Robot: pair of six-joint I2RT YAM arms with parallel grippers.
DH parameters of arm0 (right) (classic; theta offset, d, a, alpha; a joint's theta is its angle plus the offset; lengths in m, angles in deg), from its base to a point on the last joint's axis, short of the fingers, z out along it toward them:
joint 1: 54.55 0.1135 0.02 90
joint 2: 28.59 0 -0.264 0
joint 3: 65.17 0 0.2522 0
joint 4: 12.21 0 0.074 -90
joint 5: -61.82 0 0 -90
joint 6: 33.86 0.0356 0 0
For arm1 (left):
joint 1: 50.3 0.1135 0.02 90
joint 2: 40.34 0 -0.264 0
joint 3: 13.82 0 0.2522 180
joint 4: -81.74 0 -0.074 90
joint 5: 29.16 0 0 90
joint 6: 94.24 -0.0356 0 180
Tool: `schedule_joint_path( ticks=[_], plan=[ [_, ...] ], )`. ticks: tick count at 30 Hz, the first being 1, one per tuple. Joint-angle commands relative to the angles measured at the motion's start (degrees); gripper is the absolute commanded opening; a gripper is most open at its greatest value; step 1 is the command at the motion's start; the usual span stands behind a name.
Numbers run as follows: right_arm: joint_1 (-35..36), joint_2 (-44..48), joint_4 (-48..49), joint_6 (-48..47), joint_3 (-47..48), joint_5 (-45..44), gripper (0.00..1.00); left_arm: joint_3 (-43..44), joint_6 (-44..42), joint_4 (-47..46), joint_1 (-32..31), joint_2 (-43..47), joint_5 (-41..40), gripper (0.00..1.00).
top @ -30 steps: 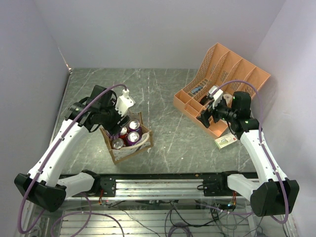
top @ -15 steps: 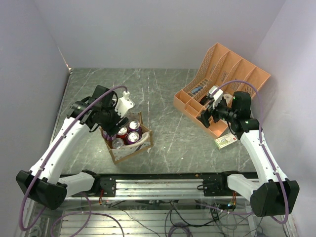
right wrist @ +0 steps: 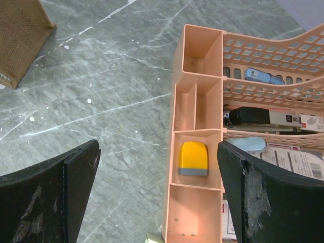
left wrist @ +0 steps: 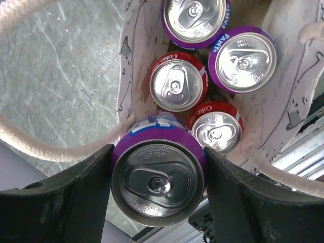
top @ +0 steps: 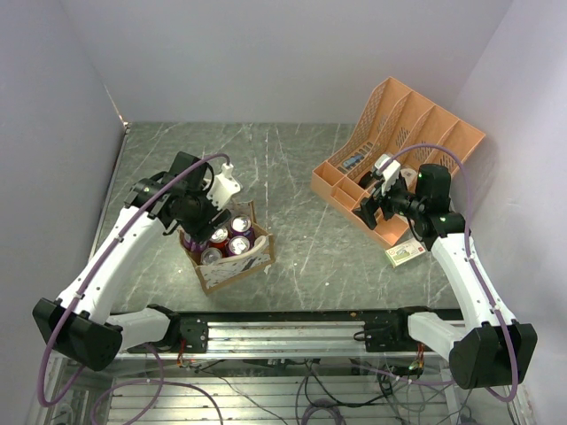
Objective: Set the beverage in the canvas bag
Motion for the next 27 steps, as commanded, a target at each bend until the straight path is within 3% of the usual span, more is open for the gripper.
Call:
schedule_joint_path(
  ticks=[1,10,15,21,27],
  plan=[
    [0.23,0.81,-0.68,-0.45,0.10,0.49,1.00,-1.01,2.16,-2.96,0.59,1.18,-4.73,0.07],
    [0.73,-0.40,0.08,0.77,-0.21,4.20,1.00,0.46,3.53,1.72,0.59,0.45,-4.94,0.07],
    [1.97,-2.23,3.74,4.09,-0.81,13.97,0.99,-5.76,3.74,-5.01,0.59,2.63,-2.94,0.07],
    [10.34,-6.24,13.12,10.51,0.10,16.99,0.95,-10.11,4.57,-12.55,0.59,6.72,-3.87,0.07],
    [25.21,-15.07,22.02,16.60,3.88,10.00,0.91,-12.38,1.75,-15.92,0.59,10.97,-3.50,0.07]
  ],
)
